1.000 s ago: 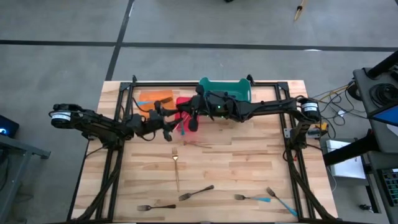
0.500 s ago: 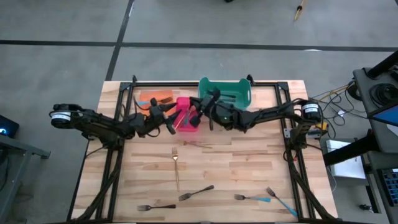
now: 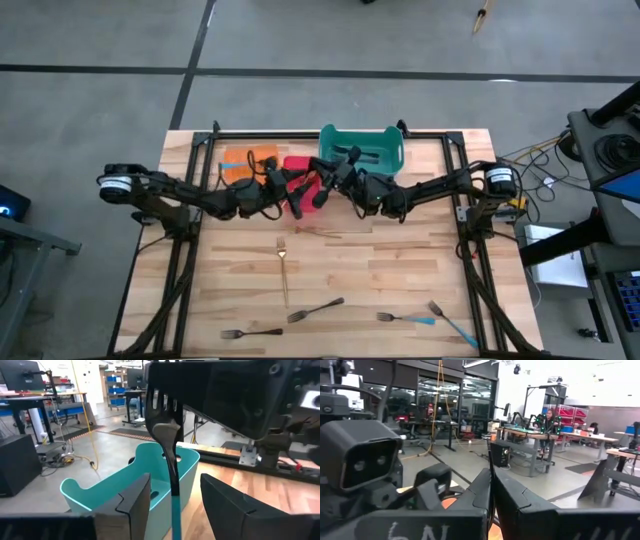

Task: Sort silverware by color (type)
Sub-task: Put the blue fork into the orange bin

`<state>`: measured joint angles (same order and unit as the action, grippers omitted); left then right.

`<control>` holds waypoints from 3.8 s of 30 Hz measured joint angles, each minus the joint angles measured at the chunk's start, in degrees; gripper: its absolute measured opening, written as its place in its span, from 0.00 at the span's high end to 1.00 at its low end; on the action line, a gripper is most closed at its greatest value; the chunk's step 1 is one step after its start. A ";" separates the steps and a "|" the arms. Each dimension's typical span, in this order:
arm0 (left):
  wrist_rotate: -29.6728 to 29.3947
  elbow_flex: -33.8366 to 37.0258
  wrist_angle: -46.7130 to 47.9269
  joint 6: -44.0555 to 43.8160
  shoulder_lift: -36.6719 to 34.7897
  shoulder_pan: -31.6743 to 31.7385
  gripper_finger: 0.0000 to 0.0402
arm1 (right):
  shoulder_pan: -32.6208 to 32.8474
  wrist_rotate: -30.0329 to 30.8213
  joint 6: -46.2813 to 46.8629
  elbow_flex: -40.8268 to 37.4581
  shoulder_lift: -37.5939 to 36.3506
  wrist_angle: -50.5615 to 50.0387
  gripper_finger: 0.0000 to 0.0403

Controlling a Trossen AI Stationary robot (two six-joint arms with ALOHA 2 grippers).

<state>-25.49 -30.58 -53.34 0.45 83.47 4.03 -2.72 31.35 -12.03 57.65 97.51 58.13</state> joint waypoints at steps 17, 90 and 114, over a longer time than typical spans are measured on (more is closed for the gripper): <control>-7.34 -5.75 16.18 1.61 -0.39 -1.79 1.00 | 0.07 0.15 0.71 -0.02 0.00 -1.71 0.98; 6.92 -33.84 113.81 38.11 6.85 35.20 1.00 | -2.48 0.60 1.49 -3.65 -26.53 -65.62 0.56; 12.64 -42.92 117.00 37.41 19.32 41.24 1.00 | -5.49 -0.02 1.51 -4.22 -26.53 -66.42 0.56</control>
<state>-12.84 -73.49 63.67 37.87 102.78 45.28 -8.21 31.33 -10.52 53.43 70.98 -8.29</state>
